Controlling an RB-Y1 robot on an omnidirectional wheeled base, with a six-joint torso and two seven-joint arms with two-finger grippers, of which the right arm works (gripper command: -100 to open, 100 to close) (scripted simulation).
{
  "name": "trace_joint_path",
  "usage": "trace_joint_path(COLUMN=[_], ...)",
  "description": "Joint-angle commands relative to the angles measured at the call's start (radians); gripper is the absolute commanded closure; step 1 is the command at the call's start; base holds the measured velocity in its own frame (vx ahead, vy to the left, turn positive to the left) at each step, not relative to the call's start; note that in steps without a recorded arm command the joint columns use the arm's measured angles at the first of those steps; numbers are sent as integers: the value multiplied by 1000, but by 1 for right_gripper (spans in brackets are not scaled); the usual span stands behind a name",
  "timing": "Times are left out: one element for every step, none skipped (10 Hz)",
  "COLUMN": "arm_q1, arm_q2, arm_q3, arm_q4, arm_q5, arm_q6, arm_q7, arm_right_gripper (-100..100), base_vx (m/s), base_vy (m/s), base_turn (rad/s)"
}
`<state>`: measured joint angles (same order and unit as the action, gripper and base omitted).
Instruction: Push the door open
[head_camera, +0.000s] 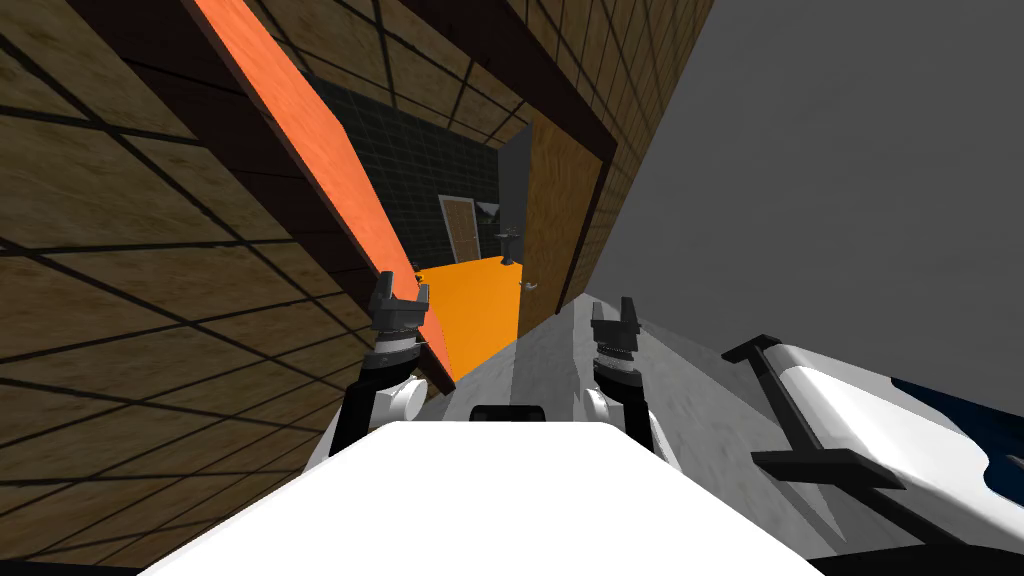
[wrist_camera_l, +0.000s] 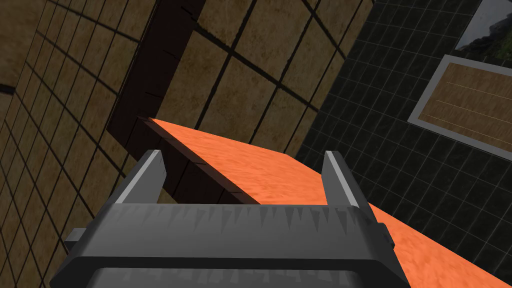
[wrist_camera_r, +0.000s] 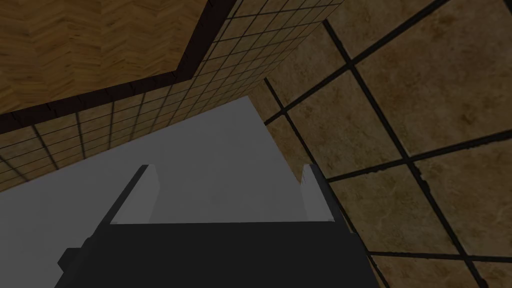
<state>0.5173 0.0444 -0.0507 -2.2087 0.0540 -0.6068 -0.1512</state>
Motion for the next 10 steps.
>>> trace_joint_path(arm_q1=[-14, -21, -29, -46, -56, -67, -79, -92, -105, -119], arm_q2=[-8, -12, -16, -25, -30, -35, -40, -45, -51, -56], arm_q3=[3, 4, 5, 8, 10, 12, 14, 17, 19, 22], arm_q4=[31, 48, 65, 104, 128, 153, 179, 205, 234, 264], arm_q5=[5, 8, 11, 17, 21, 25, 29, 34, 39, 44], arm_q6=[-5, -8, -11, -17, -21, -25, -29, -34, -39, -44], arm_q7=[-3, -5, -7, -11, -13, -16, -18, -21, -25, -28], arm_right_gripper=[-100, -100, -100, -100, -100, -100, -100, -100, -100, -100], base_vx=[47, 74, 62, 83, 104, 98, 101, 96, 82, 74], base_vy=[-21, -47, -44, -45, -46, -46, -60, -75, -66, -60], base_turn=[50, 27, 21, 47, 50, 46, 40, 43, 53, 50])
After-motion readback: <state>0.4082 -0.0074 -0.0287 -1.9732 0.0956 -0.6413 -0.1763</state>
